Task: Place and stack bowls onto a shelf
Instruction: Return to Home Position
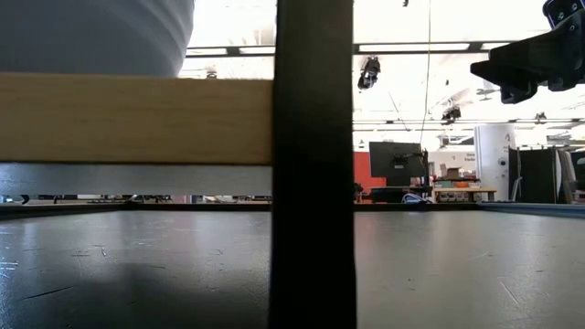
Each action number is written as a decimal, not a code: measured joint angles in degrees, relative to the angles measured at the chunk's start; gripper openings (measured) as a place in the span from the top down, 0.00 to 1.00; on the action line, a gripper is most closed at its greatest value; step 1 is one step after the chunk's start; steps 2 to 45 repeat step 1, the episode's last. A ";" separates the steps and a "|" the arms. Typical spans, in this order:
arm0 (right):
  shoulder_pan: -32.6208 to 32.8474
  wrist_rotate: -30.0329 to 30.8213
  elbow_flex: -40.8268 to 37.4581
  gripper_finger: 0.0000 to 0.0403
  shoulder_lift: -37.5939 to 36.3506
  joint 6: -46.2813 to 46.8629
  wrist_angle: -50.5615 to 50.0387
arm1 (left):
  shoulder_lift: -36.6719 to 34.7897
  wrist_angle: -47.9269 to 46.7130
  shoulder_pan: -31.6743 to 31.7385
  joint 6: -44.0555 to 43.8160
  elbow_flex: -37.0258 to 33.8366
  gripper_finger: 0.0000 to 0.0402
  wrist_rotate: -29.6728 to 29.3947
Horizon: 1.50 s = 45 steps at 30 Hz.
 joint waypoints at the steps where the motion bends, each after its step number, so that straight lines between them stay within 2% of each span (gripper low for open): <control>1: 0.02 0.00 -0.02 0.55 0.00 0.00 0.00 | 0.00 0.00 0.00 0.00 0.00 0.59 -0.01; 45: 0.02 0.00 -0.02 0.55 0.00 0.00 0.00 | 0.00 0.00 0.00 0.00 0.00 0.59 -0.01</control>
